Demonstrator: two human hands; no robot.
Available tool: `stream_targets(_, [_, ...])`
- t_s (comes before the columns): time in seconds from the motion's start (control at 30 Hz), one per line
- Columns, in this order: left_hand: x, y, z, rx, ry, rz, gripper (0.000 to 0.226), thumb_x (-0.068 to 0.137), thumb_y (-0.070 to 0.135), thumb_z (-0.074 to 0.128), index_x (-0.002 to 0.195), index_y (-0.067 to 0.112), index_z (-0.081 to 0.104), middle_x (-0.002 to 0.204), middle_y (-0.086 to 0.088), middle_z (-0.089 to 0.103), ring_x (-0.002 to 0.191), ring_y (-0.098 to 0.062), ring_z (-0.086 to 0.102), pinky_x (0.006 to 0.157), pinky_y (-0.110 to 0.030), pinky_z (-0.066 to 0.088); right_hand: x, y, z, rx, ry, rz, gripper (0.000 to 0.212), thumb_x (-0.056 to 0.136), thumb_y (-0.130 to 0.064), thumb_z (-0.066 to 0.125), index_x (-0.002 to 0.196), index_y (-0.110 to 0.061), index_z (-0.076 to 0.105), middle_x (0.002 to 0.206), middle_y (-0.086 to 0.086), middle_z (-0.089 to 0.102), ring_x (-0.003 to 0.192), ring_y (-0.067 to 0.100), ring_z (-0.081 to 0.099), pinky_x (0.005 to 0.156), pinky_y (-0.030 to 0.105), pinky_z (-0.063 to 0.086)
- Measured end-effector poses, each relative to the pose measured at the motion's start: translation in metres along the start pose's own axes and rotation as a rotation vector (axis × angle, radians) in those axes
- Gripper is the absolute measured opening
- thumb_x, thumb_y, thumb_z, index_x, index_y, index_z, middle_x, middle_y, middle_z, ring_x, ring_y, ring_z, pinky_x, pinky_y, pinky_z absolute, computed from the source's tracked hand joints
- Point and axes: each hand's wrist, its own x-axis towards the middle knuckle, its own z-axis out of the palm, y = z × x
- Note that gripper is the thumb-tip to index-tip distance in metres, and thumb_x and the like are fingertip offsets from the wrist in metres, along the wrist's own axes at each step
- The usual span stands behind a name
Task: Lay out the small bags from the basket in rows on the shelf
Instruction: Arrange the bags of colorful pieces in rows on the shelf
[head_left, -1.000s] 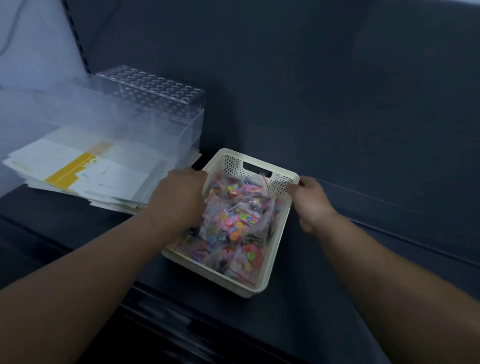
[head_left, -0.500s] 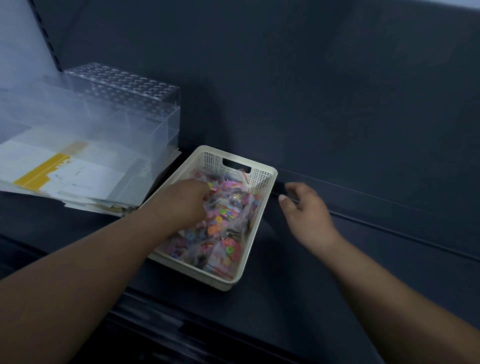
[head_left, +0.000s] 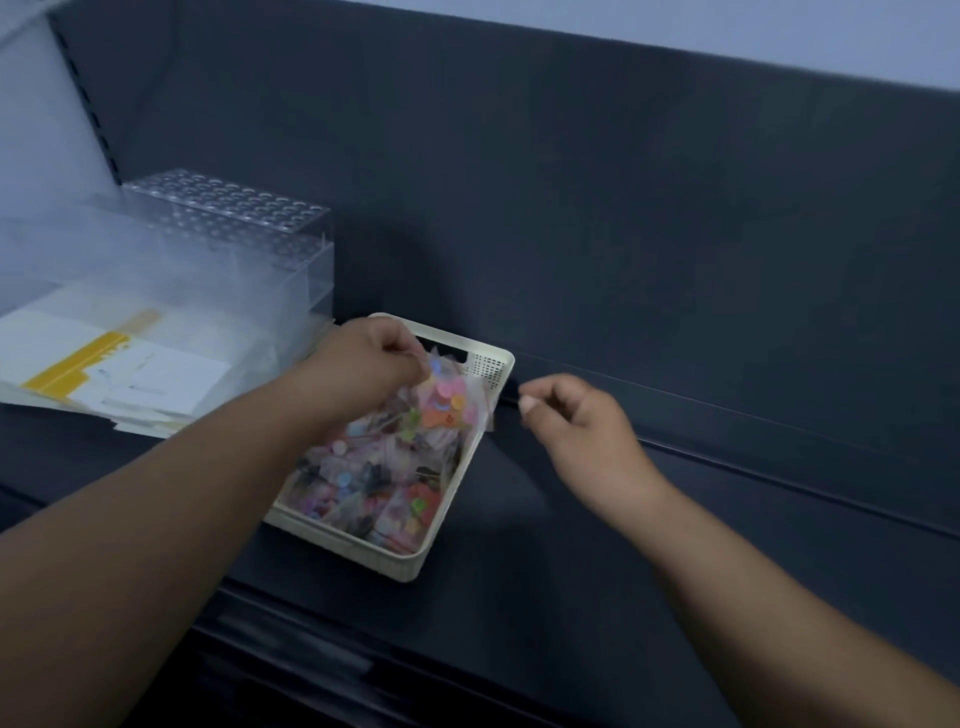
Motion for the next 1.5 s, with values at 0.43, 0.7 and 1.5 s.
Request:
stream_targets(0.43, [-0.049,0.053,0.113,-0.574,-0.183,-0.161,0.026,0.078,-0.011,0.064,0.092,0.009,0.054,0.089,-0.009,0.062,0.07,-0.02,0.063,0.064,-0.031,0.055,-0.031,0.004,-0.075,0.373,-0.15,0.337,0.014,0.08,-0.013,0.072,0.084,-0.019,0.06,0.072,-0.002,0.069,0.056,0.006,0.06,0.048,0.016,0.042])
stream_targets(0.7, [-0.079,0.048,0.167,-0.57,-0.268,-0.314,0.017,0.081,0.001,0.066,0.091,0.013,0.059,0.08,-0.007,0.068,0.067,-0.015,0.066,0.06,-0.028,0.057,-0.046,0.036,-0.115,0.544,-0.191,0.383,0.018,0.084,0.007,0.061,0.092,-0.009,0.062,0.082,0.007,0.069,0.07,0.018,0.068,0.062,0.026,0.057])
stream_targets(1.5, [-0.027,0.011,0.144,-0.465,-0.208,-0.358,0.016,0.084,-0.003,0.063,0.094,0.008,0.058,0.088,-0.012,0.064,0.067,-0.017,0.064,0.052,-0.022,0.055,-0.031,0.126,-0.074,-0.835,-0.206,0.009,0.045,0.097,-0.027,0.042,0.141,-0.027,0.038,0.154,-0.004,0.026,0.144,0.024,0.01,0.115,0.037,0.022])
